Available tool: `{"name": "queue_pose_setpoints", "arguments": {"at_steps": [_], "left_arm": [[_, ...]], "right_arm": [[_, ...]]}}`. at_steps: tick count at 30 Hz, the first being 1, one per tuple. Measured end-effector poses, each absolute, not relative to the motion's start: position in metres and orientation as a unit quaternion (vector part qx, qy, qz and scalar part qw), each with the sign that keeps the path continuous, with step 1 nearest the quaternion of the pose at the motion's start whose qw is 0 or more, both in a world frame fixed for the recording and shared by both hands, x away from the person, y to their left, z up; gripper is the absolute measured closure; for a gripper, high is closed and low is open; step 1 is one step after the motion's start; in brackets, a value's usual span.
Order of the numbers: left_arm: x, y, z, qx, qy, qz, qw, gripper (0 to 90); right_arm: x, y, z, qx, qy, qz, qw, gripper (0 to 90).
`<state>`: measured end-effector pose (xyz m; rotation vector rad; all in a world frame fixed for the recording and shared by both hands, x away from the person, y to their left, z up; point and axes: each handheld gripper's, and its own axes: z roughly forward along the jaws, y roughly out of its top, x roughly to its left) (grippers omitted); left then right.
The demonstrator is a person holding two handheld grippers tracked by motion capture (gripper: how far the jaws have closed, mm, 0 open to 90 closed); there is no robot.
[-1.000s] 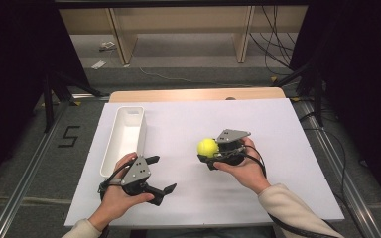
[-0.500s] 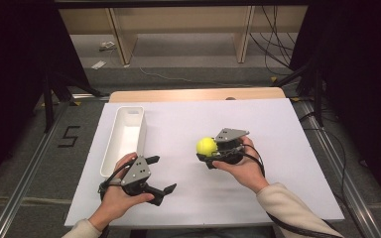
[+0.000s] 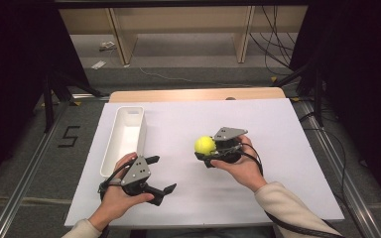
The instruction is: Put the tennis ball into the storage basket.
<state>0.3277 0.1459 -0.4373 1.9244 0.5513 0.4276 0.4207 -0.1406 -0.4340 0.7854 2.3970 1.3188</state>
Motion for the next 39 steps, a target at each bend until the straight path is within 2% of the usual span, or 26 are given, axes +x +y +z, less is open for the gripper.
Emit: {"name": "queue_pose_setpoints", "arguments": {"at_steps": [39], "left_arm": [[0.3283, 0.1481, -0.4362, 0.800, 0.230, 0.177, 0.525, 0.3]], "right_arm": [[0.4261, -0.1352, -0.4273, 0.272, 0.826, 0.470, 0.149, 26.7]]}}
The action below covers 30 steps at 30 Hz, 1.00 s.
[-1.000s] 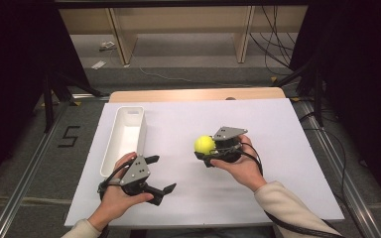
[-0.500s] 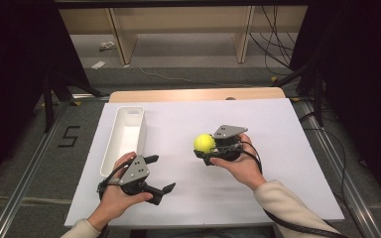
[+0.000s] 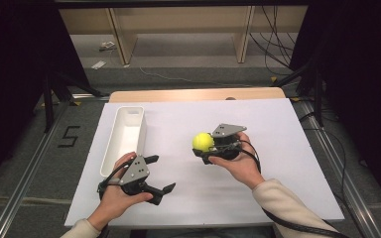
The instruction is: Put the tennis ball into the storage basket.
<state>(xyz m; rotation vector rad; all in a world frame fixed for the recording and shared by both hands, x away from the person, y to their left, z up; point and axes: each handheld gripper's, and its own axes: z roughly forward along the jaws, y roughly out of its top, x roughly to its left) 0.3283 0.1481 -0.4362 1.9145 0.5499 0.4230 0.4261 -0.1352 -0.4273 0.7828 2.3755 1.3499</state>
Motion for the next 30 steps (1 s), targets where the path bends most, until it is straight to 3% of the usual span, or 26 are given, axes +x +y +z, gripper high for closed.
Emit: {"name": "queue_pose_setpoints", "arguments": {"at_steps": [30], "left_arm": [[0.328, 0.148, -0.436, 0.800, 0.229, 0.177, 0.525, 0.3]], "right_arm": [[0.430, -0.119, -0.425, 0.262, 0.826, 0.477, 0.145, 26.8]]}}
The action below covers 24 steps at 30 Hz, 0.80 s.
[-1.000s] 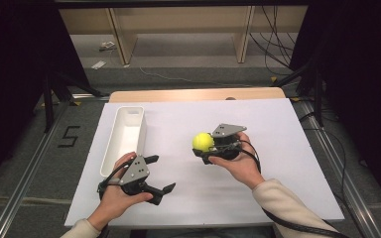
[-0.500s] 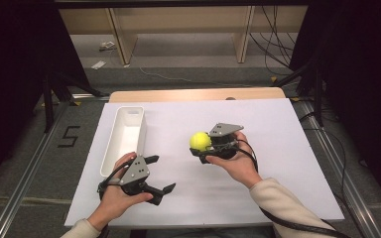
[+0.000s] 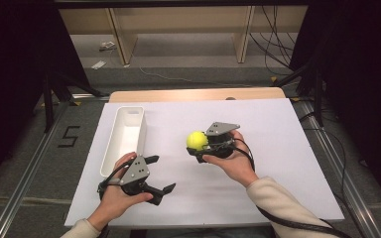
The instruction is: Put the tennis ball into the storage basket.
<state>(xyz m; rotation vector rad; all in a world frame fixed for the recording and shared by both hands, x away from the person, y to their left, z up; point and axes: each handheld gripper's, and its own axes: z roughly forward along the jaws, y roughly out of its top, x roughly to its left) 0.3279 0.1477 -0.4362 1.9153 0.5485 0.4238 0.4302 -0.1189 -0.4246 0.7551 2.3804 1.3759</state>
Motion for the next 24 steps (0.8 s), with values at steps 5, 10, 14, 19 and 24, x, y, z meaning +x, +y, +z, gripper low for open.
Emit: {"name": "queue_pose_setpoints", "arguments": {"at_steps": [5, 10, 14, 19, 24], "left_arm": [[0.328, 0.148, -0.436, 0.801, 0.229, 0.177, 0.525, 0.4], [0.328, 0.147, -0.436, 0.801, 0.229, 0.177, 0.525, 0.4], [0.328, 0.147, -0.436, 0.801, 0.228, 0.177, 0.525, 0.4], [0.328, 0.147, -0.436, 0.801, 0.228, 0.177, 0.525, 0.4], [0.328, 0.147, -0.436, 0.801, 0.228, 0.177, 0.525, 0.4]], "right_arm": [[0.431, -0.116, -0.424, 0.263, 0.825, 0.478, 0.144, 26.8], [0.431, -0.113, -0.425, 0.262, 0.826, 0.478, 0.143, 26.7], [0.432, -0.111, -0.424, 0.261, 0.825, 0.480, 0.143, 26.8], [0.433, -0.109, -0.424, 0.260, 0.825, 0.481, 0.142, 26.8], [0.433, -0.107, -0.423, 0.260, 0.825, 0.481, 0.143, 26.8]]}}
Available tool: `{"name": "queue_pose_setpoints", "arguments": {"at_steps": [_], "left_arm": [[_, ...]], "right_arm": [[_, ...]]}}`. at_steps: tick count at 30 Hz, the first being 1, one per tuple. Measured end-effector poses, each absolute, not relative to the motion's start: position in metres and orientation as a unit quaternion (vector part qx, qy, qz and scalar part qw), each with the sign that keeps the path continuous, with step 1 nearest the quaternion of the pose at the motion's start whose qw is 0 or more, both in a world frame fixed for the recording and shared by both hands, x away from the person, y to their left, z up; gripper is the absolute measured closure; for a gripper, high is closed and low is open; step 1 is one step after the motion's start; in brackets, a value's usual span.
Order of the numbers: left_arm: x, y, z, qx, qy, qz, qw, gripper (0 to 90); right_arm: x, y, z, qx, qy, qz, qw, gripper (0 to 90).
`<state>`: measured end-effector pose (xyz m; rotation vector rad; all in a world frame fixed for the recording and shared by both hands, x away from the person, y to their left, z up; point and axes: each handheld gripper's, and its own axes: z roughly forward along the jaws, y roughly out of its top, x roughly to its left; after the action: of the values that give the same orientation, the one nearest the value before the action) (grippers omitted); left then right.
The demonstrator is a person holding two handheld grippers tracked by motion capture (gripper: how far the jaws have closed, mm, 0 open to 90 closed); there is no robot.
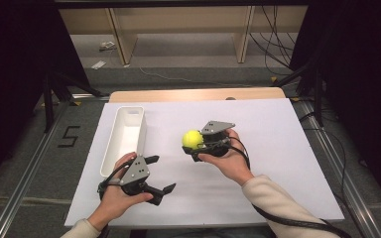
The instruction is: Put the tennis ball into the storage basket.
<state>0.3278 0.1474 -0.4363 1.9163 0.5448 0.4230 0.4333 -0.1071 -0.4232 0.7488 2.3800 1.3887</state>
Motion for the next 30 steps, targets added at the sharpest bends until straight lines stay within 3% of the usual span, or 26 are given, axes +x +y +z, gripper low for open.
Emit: {"name": "queue_pose_setpoints", "arguments": {"at_steps": [30], "left_arm": [[0.328, 0.147, -0.437, 0.802, 0.228, 0.175, 0.524, 0.4]], "right_arm": [[0.436, -0.087, -0.422, 0.251, 0.825, 0.488, 0.133, 26.8]]}}
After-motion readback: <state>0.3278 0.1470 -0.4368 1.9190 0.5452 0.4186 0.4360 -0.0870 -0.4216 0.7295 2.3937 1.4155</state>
